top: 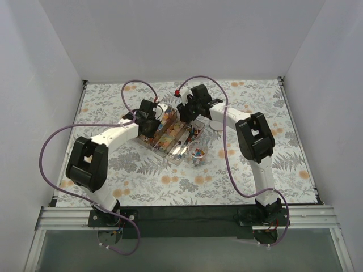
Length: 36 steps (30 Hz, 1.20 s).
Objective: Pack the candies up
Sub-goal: Scoop the fake candies from the storage box.
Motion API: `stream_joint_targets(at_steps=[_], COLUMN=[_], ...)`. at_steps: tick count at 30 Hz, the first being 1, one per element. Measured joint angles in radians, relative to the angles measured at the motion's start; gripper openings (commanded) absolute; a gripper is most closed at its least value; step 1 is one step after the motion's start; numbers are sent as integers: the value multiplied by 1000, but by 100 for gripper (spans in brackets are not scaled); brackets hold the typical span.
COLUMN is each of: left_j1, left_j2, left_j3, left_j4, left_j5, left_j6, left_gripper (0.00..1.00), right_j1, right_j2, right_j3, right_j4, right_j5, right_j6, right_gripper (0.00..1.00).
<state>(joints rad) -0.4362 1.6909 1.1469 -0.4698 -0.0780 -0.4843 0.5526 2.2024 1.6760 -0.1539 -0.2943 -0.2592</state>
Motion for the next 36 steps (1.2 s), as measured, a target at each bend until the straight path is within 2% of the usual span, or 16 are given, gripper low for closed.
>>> stream_joint_targets(at_steps=[5, 10, 17, 25, 31, 36], left_j1=[2, 2, 1, 1, 1, 2], left_j2=[-45, -72, -142, -269, -323, -359], left_j3=[-22, -19, -7, -18, -106, -217], left_j4=[13, 6, -32, -57, -45, 20], left_j5=[34, 53, 127, 217, 230, 213], left_j6=[-2, 8, 23, 43, 49, 20], left_gripper=[0, 0, 0, 0, 0, 0], right_j1=[13, 13, 13, 13, 13, 13], right_j2=[-30, -80, -181, -351, -442, -457], right_j3=[-24, -25, -38, -179, -283, -332], right_j4=[-8, -20, -31, -36, -38, -39], right_j5=[-2, 3, 13, 31, 30, 14], right_j6=[2, 3, 27, 110, 137, 157], right_gripper=[66, 69, 69, 68, 68, 67])
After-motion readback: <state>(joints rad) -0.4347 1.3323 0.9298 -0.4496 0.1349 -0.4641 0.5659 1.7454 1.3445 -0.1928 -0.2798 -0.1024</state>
